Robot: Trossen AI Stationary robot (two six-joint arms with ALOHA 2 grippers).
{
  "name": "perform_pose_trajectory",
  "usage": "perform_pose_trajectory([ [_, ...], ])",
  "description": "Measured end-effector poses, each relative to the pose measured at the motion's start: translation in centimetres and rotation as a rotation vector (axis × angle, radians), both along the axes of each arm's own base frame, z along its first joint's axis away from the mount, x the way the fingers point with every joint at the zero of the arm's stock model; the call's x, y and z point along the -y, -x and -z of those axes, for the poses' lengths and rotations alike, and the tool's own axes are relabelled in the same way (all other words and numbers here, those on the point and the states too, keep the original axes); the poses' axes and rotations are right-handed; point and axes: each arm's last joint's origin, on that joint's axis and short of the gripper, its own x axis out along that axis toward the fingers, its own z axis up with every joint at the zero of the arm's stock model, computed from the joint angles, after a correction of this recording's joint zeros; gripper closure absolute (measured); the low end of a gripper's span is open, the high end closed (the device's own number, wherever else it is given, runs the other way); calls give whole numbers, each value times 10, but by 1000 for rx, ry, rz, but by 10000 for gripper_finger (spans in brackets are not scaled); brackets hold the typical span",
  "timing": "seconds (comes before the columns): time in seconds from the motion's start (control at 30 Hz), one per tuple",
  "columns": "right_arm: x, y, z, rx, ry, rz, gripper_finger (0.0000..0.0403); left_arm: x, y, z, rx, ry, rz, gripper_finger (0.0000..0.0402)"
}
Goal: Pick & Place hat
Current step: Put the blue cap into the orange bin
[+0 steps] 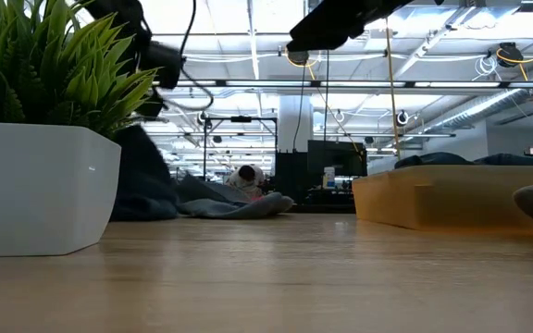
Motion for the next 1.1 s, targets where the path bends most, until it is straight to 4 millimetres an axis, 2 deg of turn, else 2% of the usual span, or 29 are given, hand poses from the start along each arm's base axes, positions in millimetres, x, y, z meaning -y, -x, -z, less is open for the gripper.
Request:
perform_pose_trajectory([
  [0.23,0,4,-4,27,-87,35,82,17,-10,-39,83,-42,85,392],
  [0.47,0,12,-16,77,-116,45,83,39,-18,-60,76,-34,147,394],
  [0.7,2,20,-26,136,-244,97,83,57,-24,-79,68,-134,212,394],
  [0.83,2,22,-32,179,-237,88,83,66,-29,-89,80,-232,268,394],
  [0.97,1,21,-38,230,-155,54,83,72,-34,-94,91,-330,358,394],
  [1.1,1,21,-40,252,-120,42,83,77,-37,-103,204,-391,417,394],
])
